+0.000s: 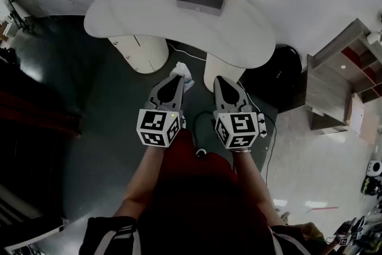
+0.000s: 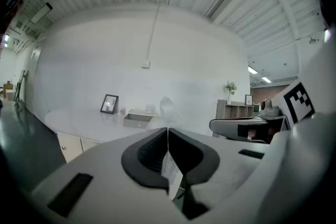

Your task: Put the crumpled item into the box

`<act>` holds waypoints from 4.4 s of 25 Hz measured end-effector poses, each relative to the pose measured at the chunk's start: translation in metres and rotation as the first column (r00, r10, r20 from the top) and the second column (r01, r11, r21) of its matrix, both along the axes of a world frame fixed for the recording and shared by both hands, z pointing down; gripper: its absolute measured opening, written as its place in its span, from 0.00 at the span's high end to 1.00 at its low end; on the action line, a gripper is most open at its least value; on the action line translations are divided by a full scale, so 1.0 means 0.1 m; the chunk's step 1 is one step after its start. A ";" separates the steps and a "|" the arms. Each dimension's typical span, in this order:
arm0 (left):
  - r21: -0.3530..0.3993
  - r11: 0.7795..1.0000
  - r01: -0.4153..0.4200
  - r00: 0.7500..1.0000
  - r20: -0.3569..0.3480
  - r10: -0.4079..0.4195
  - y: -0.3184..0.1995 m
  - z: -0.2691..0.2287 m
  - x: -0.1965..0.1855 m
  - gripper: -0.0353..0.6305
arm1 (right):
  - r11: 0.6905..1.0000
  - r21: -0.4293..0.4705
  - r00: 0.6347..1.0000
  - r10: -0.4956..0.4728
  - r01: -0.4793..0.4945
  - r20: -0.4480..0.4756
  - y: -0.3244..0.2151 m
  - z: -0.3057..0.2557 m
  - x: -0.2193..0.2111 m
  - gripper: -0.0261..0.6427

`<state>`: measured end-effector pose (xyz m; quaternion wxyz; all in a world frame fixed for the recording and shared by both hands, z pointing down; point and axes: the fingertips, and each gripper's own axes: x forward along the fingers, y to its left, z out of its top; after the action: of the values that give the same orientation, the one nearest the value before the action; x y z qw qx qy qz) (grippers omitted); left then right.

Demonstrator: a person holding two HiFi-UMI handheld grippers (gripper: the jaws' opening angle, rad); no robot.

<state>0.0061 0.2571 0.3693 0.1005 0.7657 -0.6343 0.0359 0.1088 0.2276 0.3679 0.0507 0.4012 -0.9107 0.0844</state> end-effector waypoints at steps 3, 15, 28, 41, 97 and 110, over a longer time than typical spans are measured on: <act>0.007 1.000 -0.001 1.000 0.004 0.001 -0.13 -0.02 -0.10 0.91 | 1.000 0.001 1.000 0.002 -0.002 -0.004 -0.10 0.01 -0.08 0.94; -0.011 1.000 -0.015 1.000 0.001 0.015 -0.64 0.12 -0.42 0.91 | 0.999 -0.036 0.999 0.018 -0.017 0.038 -0.56 0.16 -0.35 0.94; -0.037 0.996 -0.079 0.997 -0.013 0.078 -1.59 0.21 -1.04 0.91 | 0.996 -0.056 0.997 0.069 -0.067 0.035 -1.46 0.22 -1.01 0.94; -0.054 0.989 -0.136 0.990 -0.032 0.134 -2.16 0.26 -1.38 0.91 | 0.984 -0.092 0.988 0.155 -0.154 -0.003 -1.94 0.35 -1.25 0.94; -0.143 0.959 -0.245 0.965 0.063 0.255 -4.88 0.55 -0.94 0.91 | 0.928 -0.167 0.942 0.335 -0.334 -0.022 -4.07 0.61 -0.57 0.94; -0.309 0.912 -0.270 0.933 0.149 0.327 -5.03 0.98 -0.76 0.90 | 0.912 -0.218 0.937 0.348 -0.348 -0.042 -4.23 0.79 -0.49 0.94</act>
<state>-0.0703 -0.2463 0.4670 0.1387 0.8241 -0.5044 0.2172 0.0600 -0.1957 0.4469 0.0806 0.5488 -0.8095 0.1927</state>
